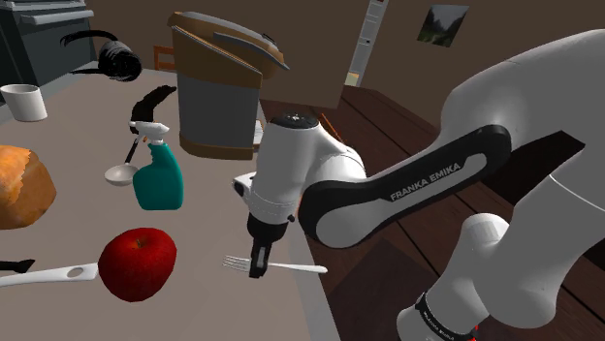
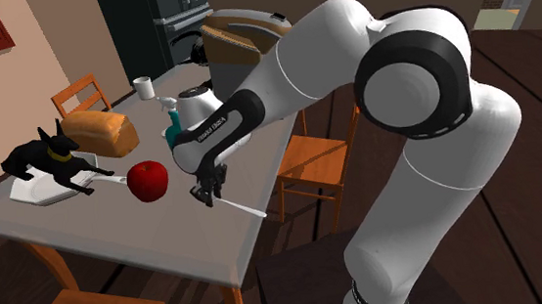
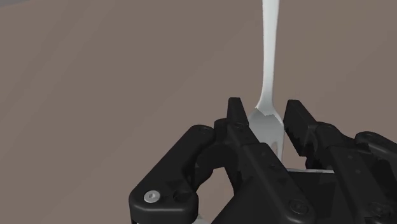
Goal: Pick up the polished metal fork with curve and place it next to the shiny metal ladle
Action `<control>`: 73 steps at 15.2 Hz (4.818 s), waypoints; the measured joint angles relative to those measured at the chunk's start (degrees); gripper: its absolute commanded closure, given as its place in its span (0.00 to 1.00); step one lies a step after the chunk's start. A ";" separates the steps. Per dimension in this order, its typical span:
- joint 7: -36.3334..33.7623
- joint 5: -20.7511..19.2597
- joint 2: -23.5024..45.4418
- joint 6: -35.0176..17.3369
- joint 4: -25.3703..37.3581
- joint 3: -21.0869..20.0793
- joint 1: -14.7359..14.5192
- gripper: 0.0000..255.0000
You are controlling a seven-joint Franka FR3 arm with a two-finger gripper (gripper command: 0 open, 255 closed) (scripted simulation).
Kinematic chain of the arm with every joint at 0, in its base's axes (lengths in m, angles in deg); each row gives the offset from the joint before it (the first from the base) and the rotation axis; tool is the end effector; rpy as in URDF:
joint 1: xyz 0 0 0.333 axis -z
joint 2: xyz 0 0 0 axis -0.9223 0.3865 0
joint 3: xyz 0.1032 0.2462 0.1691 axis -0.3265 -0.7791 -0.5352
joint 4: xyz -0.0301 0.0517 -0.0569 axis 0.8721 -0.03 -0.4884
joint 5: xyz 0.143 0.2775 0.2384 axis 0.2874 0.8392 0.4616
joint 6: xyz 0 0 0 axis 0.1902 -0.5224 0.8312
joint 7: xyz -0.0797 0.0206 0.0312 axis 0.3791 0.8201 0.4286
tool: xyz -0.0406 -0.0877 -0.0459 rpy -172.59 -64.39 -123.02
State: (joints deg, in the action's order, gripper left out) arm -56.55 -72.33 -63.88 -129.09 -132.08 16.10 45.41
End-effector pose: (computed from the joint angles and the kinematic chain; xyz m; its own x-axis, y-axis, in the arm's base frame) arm 0.3634 0.3182 0.3570 0.7111 0.7013 0.0501 0.7027 -0.7112 -0.0194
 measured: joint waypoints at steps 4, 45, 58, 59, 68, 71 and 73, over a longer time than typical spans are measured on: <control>0.51 0.60 -2.00 3.45 1.51 0.28 -0.01 1.00; 12.25 -8.17 36.10 22.92 57.76 8.63 6.65 1.00; 12.00 -8.69 38.79 14.81 52.32 8.93 6.57 1.00; 12.01 -8.70 38.85 14.72 52.29 8.94 6.58 1.00; 12.03 -8.71 38.91 14.62 52.26 8.96 6.60 0.00; 12.05 -8.61 38.24 15.26 52.21 8.89 6.65 0.00; 12.06 -8.46 37.54 17.69 54.04 8.79 6.61 0.00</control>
State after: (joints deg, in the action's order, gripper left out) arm -44.49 -80.79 -26.35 -111.40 -78.04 24.88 52.01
